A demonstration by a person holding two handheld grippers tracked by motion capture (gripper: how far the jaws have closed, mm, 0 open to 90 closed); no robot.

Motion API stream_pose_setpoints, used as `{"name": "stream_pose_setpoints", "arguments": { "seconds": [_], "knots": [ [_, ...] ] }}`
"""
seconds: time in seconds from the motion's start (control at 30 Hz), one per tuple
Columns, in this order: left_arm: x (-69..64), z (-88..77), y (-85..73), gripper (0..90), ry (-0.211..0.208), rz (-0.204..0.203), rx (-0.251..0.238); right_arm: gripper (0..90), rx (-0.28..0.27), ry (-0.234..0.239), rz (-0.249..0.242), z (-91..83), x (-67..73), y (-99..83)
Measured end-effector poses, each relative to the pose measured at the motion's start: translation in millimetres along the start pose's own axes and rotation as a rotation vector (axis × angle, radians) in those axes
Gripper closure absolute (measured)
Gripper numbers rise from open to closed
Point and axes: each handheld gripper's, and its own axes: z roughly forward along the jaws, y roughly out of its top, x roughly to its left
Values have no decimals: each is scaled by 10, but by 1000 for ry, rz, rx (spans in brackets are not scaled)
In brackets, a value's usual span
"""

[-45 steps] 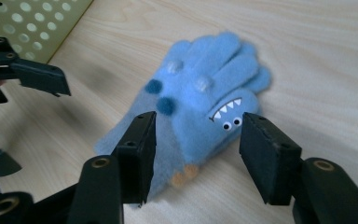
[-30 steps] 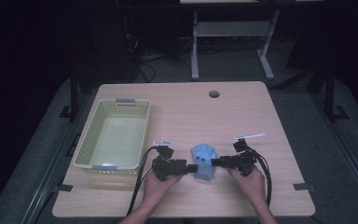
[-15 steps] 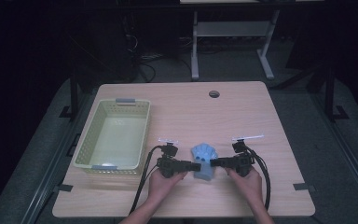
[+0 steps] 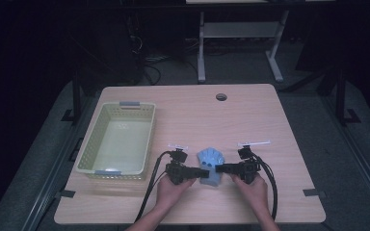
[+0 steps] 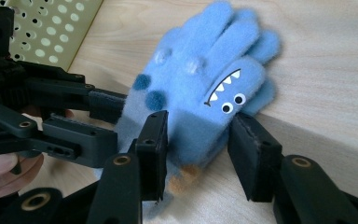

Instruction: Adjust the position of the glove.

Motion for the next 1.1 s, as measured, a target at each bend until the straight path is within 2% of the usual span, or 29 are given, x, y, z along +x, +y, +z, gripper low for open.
{"name": "stream_pose_setpoints", "arguments": {
  "seconds": [0.13,0.33,0.5,0.6,0.8,1.03,1.1],
  "knots": [
    [-11,16,-4,560,9,25,3,601,-9,17,19,10,-16,-11],
    [-11,28,3,592,4,30,14,619,-16,35,38,30,-27,-18],
    [6,40,27,611,-11,18,31,645,-20,45,48,45,-35,-24],
    [5,54,28,609,-20,6,29,687,-16,51,31,68,-24,-34],
    [27,72,50,620,-35,-17,35,731,-13,50,28,86,-15,-43],
    [83,80,74,714,-68,-37,35,757,-20,63,37,95,-30,-55],
    [106,74,82,726,-91,-52,40,761,-25,62,28,95,-23,-58]
  ]
}}
